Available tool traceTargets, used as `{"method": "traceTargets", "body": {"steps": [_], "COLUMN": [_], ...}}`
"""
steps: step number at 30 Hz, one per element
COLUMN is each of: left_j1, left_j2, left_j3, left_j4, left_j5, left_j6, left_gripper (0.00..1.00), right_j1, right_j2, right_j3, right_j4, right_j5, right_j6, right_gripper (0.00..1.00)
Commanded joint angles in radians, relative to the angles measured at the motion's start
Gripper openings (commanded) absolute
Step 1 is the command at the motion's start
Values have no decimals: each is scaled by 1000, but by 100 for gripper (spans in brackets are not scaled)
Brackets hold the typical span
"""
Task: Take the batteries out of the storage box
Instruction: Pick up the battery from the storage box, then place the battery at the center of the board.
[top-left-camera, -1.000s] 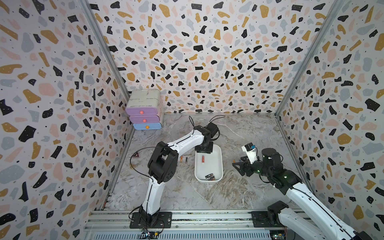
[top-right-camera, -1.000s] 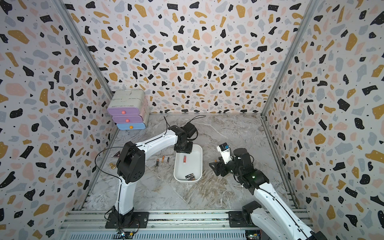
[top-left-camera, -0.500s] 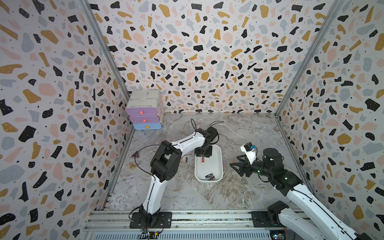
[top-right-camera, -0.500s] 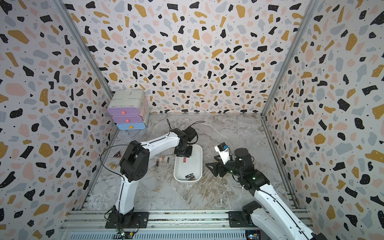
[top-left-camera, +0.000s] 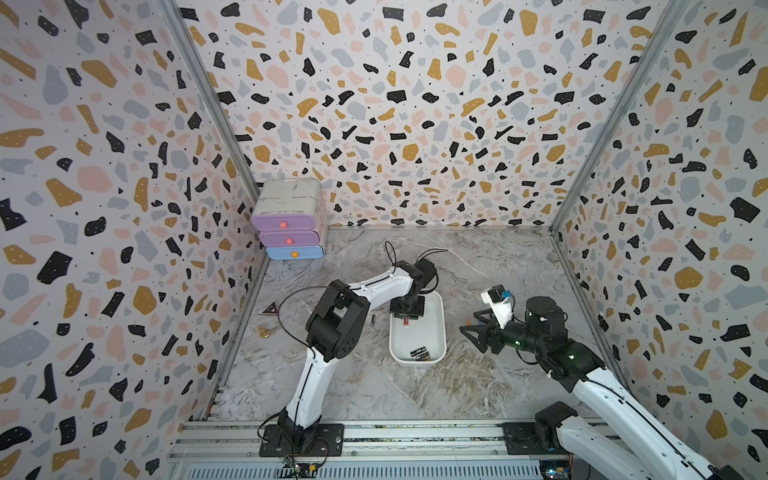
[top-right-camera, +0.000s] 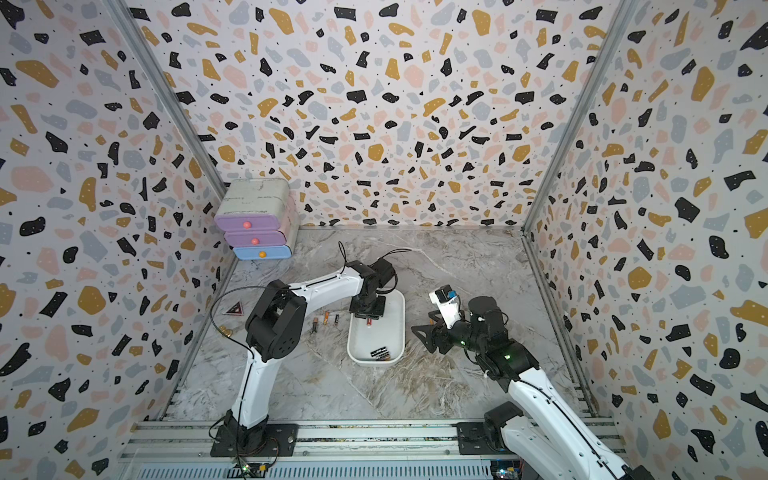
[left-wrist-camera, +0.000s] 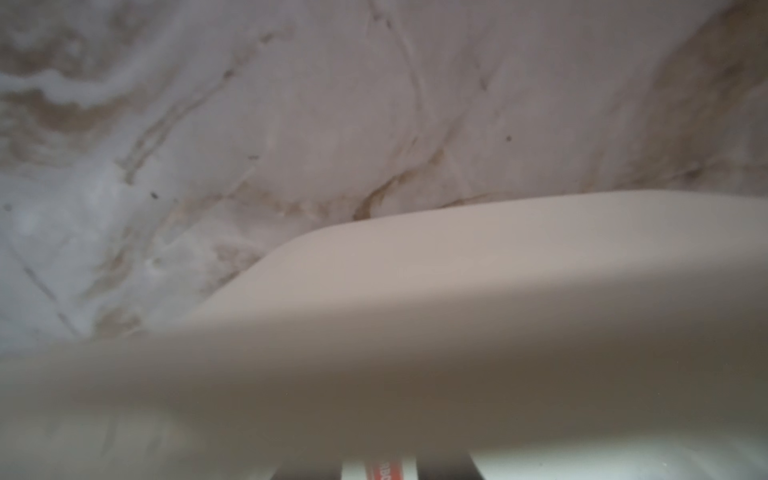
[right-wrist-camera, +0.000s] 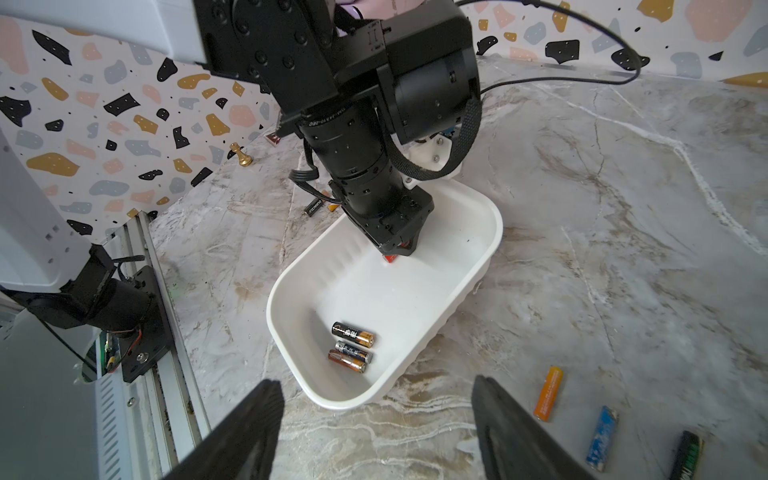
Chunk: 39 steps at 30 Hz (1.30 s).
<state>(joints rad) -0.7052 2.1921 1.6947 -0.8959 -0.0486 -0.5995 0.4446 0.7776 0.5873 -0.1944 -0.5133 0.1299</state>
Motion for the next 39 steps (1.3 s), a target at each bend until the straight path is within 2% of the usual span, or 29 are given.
{"method": "traceTargets", "body": {"steps": [1, 4, 13, 15, 19, 28, 33, 39], "left_j1": [-11, -11, -13, -13, -12, -9, 8, 118], "left_j2": [9, 20, -31, -66, -166, -349, -519, -738], "left_j3": [-15, -8, 14, 25, 58, 98, -44, -334], "left_j4": [-2, -4, -8, -21, -44, -140, -166, -152], "left_j5": [6, 7, 15, 13, -4, -26, -78, -103], "left_j6": [-14, -11, -5, -5, -5, 14, 13, 14], "left_gripper": [29, 18, 7, 0, 0, 0, 0, 0], "right_j1": [4, 5, 4, 5, 5, 5, 5, 7], "right_j2": [-10, -11, -16, -18, -16, -9, 39, 158], "right_j3": [5, 8, 19, 23, 28, 26, 40, 114], "right_j4": [0, -8, -48, -64, -89, -89, -93, -152], "right_j5": [20, 38, 121, 155, 218, 241, 197, 157], "right_j6": [-14, -16, -15, -14, -12, -9, -8, -8], "right_gripper": [77, 77, 77, 77, 77, 77, 77, 73]}}
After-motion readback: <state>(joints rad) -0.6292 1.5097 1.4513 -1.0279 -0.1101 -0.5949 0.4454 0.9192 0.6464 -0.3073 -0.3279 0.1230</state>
